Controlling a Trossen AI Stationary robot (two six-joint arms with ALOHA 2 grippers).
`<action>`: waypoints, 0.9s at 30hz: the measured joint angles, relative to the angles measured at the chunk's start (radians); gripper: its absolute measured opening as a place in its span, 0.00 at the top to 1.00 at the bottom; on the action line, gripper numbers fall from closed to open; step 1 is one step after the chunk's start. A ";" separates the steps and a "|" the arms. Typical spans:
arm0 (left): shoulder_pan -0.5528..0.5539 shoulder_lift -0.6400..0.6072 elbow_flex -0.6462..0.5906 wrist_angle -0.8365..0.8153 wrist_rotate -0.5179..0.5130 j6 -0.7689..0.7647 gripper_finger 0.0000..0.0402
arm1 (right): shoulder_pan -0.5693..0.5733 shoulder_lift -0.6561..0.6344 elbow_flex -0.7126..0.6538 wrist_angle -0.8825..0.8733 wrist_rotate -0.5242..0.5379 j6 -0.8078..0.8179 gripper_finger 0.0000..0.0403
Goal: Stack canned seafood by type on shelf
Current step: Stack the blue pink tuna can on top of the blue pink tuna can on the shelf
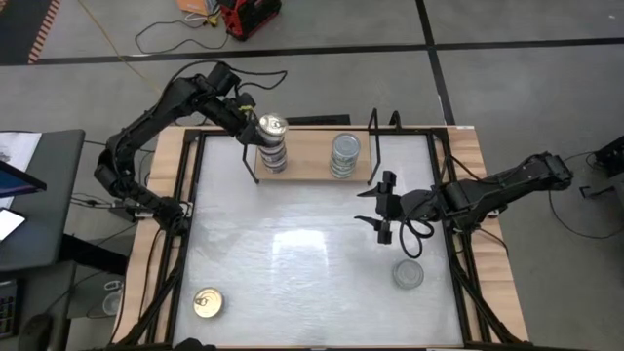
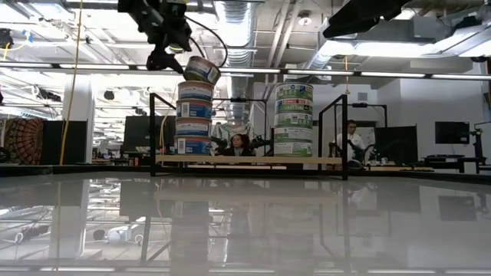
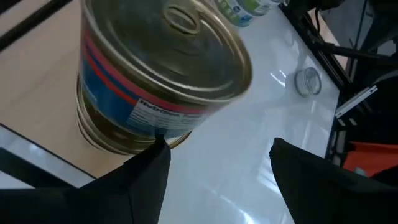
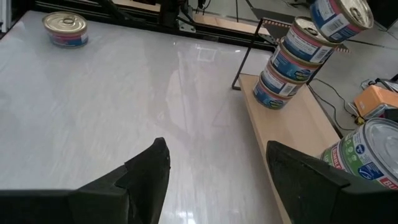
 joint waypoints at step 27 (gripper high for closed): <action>-0.409 -0.189 0.130 -0.163 -0.491 0.131 0.34 | 0.000 0.000 0.000 -0.013 0.000 0.002 0.28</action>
